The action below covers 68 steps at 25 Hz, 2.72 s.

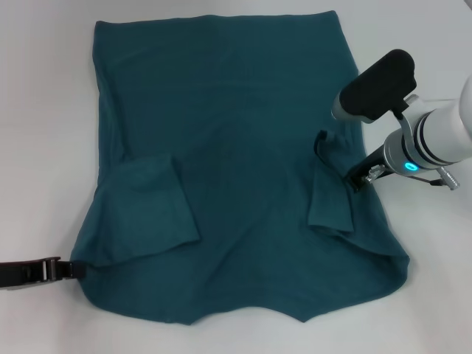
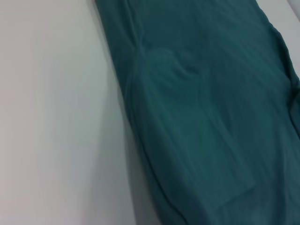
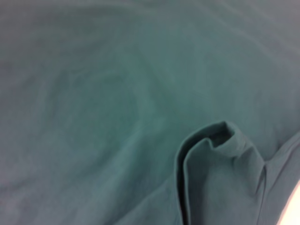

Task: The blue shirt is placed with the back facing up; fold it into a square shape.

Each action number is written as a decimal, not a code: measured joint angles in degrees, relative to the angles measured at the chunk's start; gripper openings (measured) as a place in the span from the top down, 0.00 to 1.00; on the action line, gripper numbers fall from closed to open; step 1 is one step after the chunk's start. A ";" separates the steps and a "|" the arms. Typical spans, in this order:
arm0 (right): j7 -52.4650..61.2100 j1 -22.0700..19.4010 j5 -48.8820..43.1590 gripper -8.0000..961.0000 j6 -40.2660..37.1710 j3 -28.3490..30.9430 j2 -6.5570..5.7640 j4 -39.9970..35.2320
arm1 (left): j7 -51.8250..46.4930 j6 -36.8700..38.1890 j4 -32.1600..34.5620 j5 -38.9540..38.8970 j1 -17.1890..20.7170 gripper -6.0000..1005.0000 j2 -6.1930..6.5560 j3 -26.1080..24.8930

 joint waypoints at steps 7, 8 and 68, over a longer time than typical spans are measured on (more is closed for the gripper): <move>0.10 0.25 -0.05 0.99 0.16 -0.14 0.06 1.41 | -0.01 0.00 0.01 0.02 -0.30 0.99 0.02 0.00; 0.10 0.26 -0.06 0.99 0.17 -0.18 0.06 1.44 | -0.02 -0.01 0.02 0.00 -0.30 0.99 0.04 0.00; 12.16 -0.06 2.84 0.36 -13.68 -2.67 0.05 -6.04 | 0.70 -0.56 0.02 0.02 -0.04 0.99 0.73 -0.22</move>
